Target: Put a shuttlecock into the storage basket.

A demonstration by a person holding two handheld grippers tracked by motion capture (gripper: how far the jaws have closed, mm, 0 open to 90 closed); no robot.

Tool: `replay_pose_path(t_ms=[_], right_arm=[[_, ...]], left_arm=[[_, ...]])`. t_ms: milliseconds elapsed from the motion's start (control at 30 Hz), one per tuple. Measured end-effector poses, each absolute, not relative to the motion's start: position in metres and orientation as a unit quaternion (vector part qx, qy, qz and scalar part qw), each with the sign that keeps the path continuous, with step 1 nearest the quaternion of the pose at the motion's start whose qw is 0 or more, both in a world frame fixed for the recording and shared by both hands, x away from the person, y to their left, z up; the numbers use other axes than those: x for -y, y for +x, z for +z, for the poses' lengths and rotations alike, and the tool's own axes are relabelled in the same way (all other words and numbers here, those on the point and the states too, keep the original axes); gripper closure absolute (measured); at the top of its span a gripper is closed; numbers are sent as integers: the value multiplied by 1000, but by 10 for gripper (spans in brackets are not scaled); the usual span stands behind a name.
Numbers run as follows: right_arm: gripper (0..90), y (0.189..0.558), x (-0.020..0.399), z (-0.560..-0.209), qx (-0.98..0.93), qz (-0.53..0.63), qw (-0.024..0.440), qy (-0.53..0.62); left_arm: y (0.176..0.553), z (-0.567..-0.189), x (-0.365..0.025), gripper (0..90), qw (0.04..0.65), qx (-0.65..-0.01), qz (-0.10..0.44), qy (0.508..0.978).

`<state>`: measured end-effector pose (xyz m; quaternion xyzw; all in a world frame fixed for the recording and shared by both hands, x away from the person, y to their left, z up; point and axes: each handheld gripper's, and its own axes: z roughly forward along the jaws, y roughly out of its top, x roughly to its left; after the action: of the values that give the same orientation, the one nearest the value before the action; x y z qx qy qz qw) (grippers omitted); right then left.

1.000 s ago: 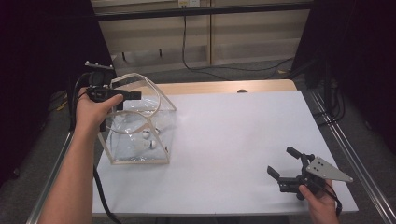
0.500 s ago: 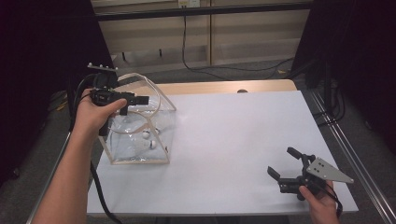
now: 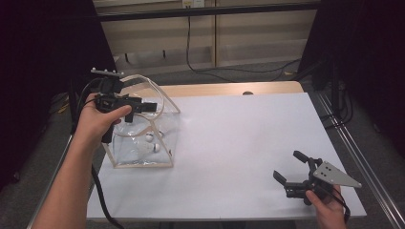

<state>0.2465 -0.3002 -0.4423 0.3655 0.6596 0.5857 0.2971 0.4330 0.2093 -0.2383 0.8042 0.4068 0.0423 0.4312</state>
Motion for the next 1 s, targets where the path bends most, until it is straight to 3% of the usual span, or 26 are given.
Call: replay_pose_path(t_ms=[1000], right_arm=[[10,245,300,-442,-659,585,298,366]], left_arm=[[415,-245,-193,112,470,-345,0,813]])
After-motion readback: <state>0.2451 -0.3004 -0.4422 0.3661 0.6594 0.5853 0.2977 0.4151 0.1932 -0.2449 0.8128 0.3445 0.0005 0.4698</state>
